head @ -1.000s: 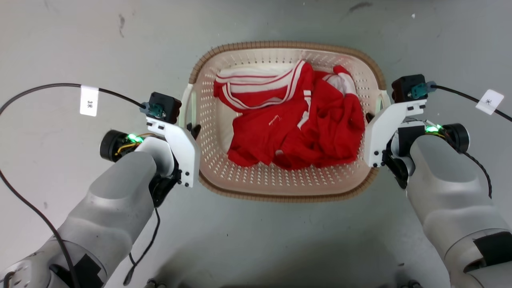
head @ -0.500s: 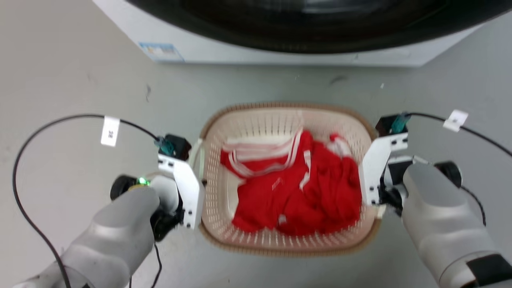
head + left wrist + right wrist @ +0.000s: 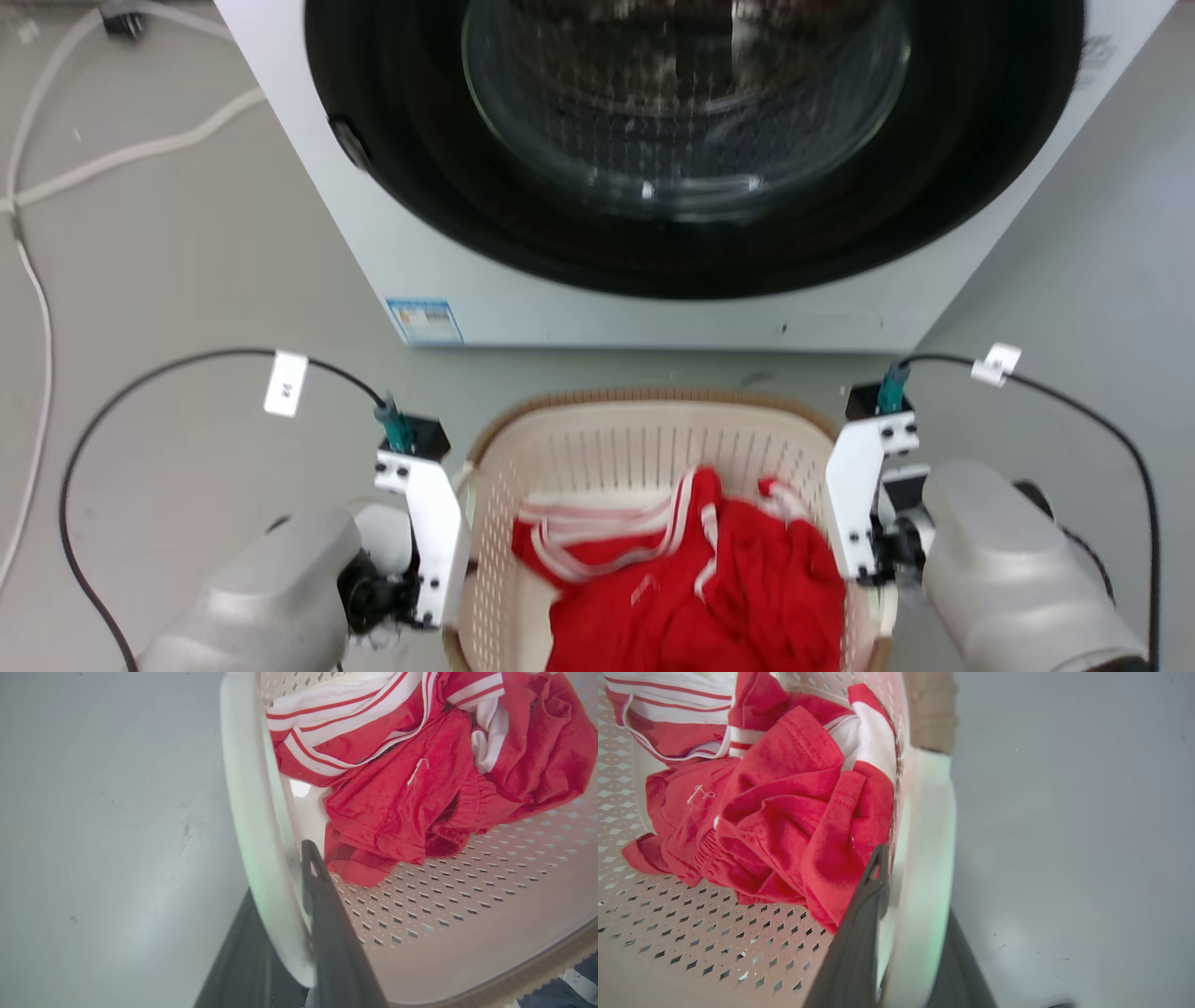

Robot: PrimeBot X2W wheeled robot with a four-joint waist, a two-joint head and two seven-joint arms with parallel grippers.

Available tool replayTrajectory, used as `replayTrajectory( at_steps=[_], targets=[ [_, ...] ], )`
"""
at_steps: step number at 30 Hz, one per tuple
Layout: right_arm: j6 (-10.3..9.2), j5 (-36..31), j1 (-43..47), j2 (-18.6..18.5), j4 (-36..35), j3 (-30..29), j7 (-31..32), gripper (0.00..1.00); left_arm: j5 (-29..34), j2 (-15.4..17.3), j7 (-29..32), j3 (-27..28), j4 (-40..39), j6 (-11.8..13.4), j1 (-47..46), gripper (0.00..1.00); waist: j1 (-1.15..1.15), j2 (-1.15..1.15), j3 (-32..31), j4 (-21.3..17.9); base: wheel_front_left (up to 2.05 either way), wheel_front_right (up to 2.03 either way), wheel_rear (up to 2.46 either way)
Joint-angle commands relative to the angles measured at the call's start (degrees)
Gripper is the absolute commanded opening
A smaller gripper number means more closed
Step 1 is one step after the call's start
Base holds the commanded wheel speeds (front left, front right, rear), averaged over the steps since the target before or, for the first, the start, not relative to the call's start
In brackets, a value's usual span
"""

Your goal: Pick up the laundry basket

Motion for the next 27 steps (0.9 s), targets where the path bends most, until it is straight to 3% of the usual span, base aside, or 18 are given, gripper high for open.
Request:
replayTrajectory(
  at_steps=[1,13,27],
  targets=[
    [-0.02,-0.4,1.9,-1.0,0.4,0.3,0.9,0.0,0.0,1.4,1.5,-0.4,0.3,-0.1,1.2,0.0,0.01,0.0,-5.2,0.1,0.0,0.0,0.0],
    [-0.03,1.4,5.3,-1.1,0.1,0.9,3.9,0.0,-0.5,1.0,6.9,-0.7,-0.4,-0.1,4.5,0.0,0.01,0.0,-12.6,0.8,0.0,0.0,0.0],
    [-0.01,6.0,6.8,-0.9,-2.5,5.6,7.8,0.0,-2.0,0.5,11.9,-0.8,-0.5,-0.1,5.2,0.0,0.01,0.0,-15.7,0.4,0.0,0.0,0.0]
  ],
)
